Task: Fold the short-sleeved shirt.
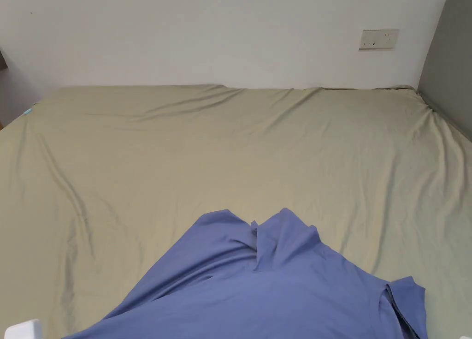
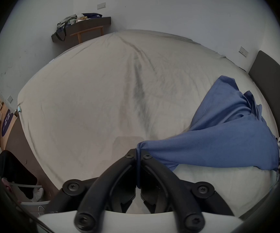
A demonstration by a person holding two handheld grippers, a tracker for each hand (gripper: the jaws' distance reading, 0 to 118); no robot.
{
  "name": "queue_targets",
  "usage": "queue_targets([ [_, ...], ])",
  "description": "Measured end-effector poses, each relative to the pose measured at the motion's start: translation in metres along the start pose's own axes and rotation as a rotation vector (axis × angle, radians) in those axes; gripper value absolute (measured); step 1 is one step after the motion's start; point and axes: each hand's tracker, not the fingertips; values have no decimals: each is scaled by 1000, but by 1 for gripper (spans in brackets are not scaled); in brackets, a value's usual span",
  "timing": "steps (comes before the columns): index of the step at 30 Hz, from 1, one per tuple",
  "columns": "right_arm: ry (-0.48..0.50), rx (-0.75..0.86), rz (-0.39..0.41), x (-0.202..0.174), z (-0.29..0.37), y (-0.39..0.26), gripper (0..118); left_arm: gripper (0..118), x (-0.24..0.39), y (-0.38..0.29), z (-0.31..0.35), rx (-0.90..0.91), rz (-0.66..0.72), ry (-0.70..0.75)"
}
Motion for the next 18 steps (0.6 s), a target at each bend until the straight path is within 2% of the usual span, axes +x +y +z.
queue_targets([
  [1, 0, -15, -28, 6, -5, -4, 3, 2, 0, -1, -3, -12, 3, -10],
  [3, 17, -63, -151, 20, -13, -10, 3, 3, 8, -4, -6, -49, -13, 4],
  [4, 52, -67, -183, 25, -15, -12, 2, 4, 12, -5, -9, -57, -25, 4],
  [5, 50, -67, -192, 25, -16, -12, 1, 10, 15, -7, -11, -62, -43, 13],
  [7, 9, -32, -127, 20, -11, -9, 1, 14, 20, -8, -6, -35, -64, 30],
  [8, 6, -16, -100, 17, -9, -6, 1, 23, 21, -7, -5, -30, -62, 26],
  [9, 15, -10, -88, 15, -7, -3, 2, 45, 22, -5, -3, -28, -58, 29],
  [10, 22, 6, -61, 11, -4, 2, 4, 80, 22, -2, 0, -24, -51, 36],
  [11, 16, 31, -27, 6, 1, 8, 16, 101, 18, 2, 4, -10, -26, 37],
  [12, 22, 55, -7, 2, 7, 14, 41, 114, 16, 6, 12, 23, 7, 16],
  [13, 36, 83, 18, -7, 17, 22, 82, 118, 15, 11, 23, 80, 36, -42],
  [14, 60, 110, 41, -14, 25, 32, 101, 118, 15, 18, 36, 143, 64, -101],
  [15, 72, 157, 55, -20, 34, 41, 106, 118, 15, 25, 44, 177, 79, -132],
  [18, 89, 331, 130, -48, 73, 75, 106, 118, 28, 50, 83, 304, 81, -172],
])
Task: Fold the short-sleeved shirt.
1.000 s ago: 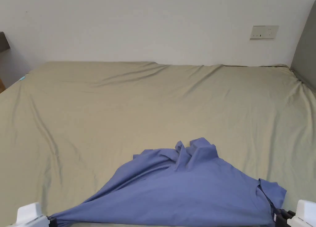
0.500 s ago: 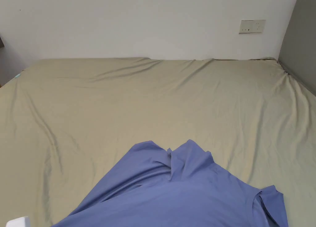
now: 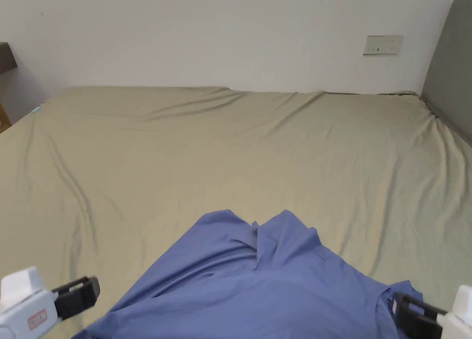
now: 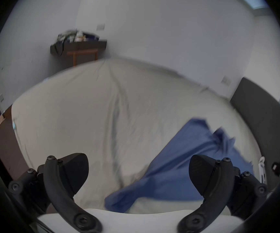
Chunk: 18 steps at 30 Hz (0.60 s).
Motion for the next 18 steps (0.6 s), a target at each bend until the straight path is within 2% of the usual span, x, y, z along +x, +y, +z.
queue_targets([
  [4, 13, 237, 62, -34, 32, 55, 118, 118, 47, 37, 50, 228, -82, -58],
  [8, -5, 421, 102, -64, 58, 85, 118, 118, 83, 52, 81, 418, -147, -73],
  [11, -17, 492, 134, -78, 69, 93, 115, 117, 90, 51, 84, 512, -184, -66],
  [12, -23, 509, 146, -82, 72, 94, 104, 112, 92, 50, 86, 539, -194, -66],
  [13, -17, 527, 153, -86, 76, 94, 76, 90, 97, 48, 85, 552, -209, -68],
  [14, -23, 537, 163, -89, 78, 93, 46, 63, 100, 44, 87, 581, -225, -62],
  [15, -31, 546, 171, -92, 80, 93, 15, 24, 103, 40, 89, 594, -236, -58],
  [16, -42, 556, 187, -95, 81, 92, 2, 1, 105, 38, 89, 597, -239, -54],
  [18, -54, 565, 204, -100, 81, 90, 1, 0, 105, 37, 87, 577, -265, -44],
])
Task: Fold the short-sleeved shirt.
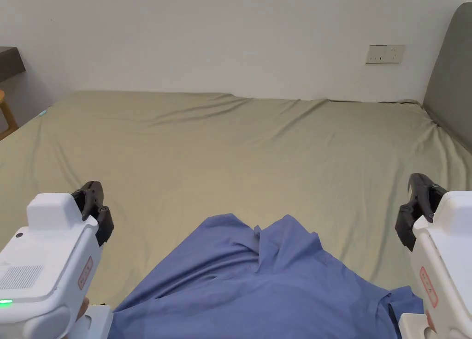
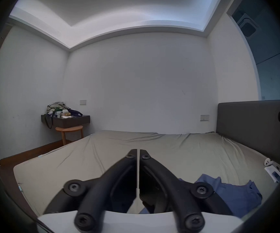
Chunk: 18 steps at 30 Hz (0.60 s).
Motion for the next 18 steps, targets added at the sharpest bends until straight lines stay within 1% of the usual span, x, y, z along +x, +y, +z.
queue_targets([
  [1, -1, 9, 5, 0, 1, -2, 1, 0, -1, -2, 0, -3, 9, -19],
  [2, 8, 8, 4, -1, 0, -3, 1, 0, -3, -4, 0, -33, 23, -75],
  [6, 14, 2, -5, -1, -1, -7, 1, 0, -7, -13, -6, -102, -7, -28],
  [9, 30, -14, -20, 0, -4, -10, 1, 0, -19, -25, -18, -299, -1, -5],
  [10, 32, -17, -23, -1, -4, -12, 1, 0, -26, -33, -22, -362, 25, -10],
  [12, 36, -25, -21, -1, -7, -15, 1, 0, -45, -50, -32, -531, 89, -66],
  [14, 42, -39, -18, -2, -9, -17, 1, 0, -65, -72, -33, -606, 182, -107],
  [15, 47, -44, -16, -2, -10, -19, 1, 1, -71, -82, -33, -654, 192, -82],
  [16, 49, -49, -16, -2, -11, -21, 1, 9, -78, -92, -34, -696, 206, -50],
  [17, 50, -54, -16, -3, -11, -21, 1, 22, -85, -103, -35, -757, 206, -48],
  [18, 52, -58, -16, -4, -12, -22, 1, 44, -89, -112, -33, -773, 200, -26],
])
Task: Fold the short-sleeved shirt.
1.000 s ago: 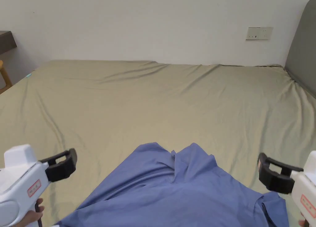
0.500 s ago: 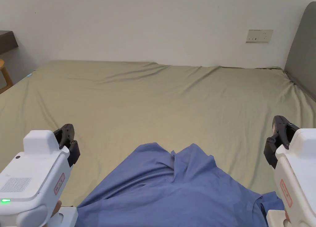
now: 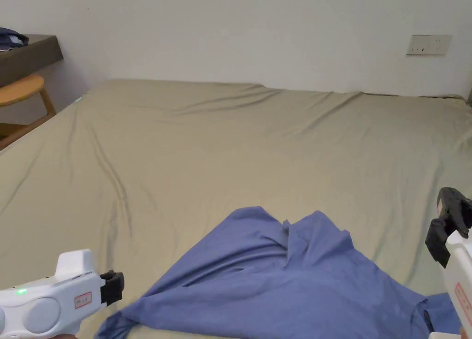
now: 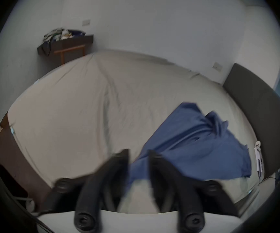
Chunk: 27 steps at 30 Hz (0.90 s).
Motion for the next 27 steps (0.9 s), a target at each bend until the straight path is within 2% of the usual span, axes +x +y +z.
queue_targets([
  [1, 2, -7, -1, 0, -1, -2, 1, 83, -10, -7, -9, -8, 7, 25],
  [2, 3, -12, -2, 0, -3, -4, 1, 107, -15, -13, -16, -32, 1, 43],
  [3, 6, -20, -4, -2, -4, -4, 1, 118, -18, -19, -24, -61, 5, 50],
  [4, 9, -30, -6, -2, -5, -6, 1, 118, -21, -24, -30, -80, 9, 48],
  [6, 16, -46, -4, -2, -7, -10, 1, 112, -17, -36, -38, -80, 15, 55],
  [8, 20, -61, 6, -4, -9, -13, 1, 100, -15, -42, -53, -95, 1, 68],
  [9, 21, -68, 11, -4, -9, -15, 1, 88, -8, -46, -56, -101, -4, 72],
  [11, 24, -82, 19, -4, -11, -17, 1, 41, -3, -51, -69, -100, -5, 74],
  [12, 24, -88, 21, -3, -11, -19, 1, 41, -1, -53, -74, -110, -10, 67],
  [15, 22, -108, 23, 1, -13, -22, 1, 16, 7, -60, -86, -143, -40, 40],
  [20, 25, -192, 22, 10, -40, -35, 1, 12, 11, -56, -68, -77, -5, 35],
  [23, 53, -327, -8, 12, -83, -52, 5, 12, 11, -47, -53, -39, -21, 13],
  [24, 61, -384, -2, 13, -100, -59, 12, 12, 12, -44, -51, -37, -29, 5],
  [25, 85, -460, 3, 12, -122, -68, 30, 12, 10, -40, -50, -31, -36, -3],
  [27, 106, -577, 17, 9, -165, -90, 75, 12, 13, -33, -47, -18, -47, -14],
])
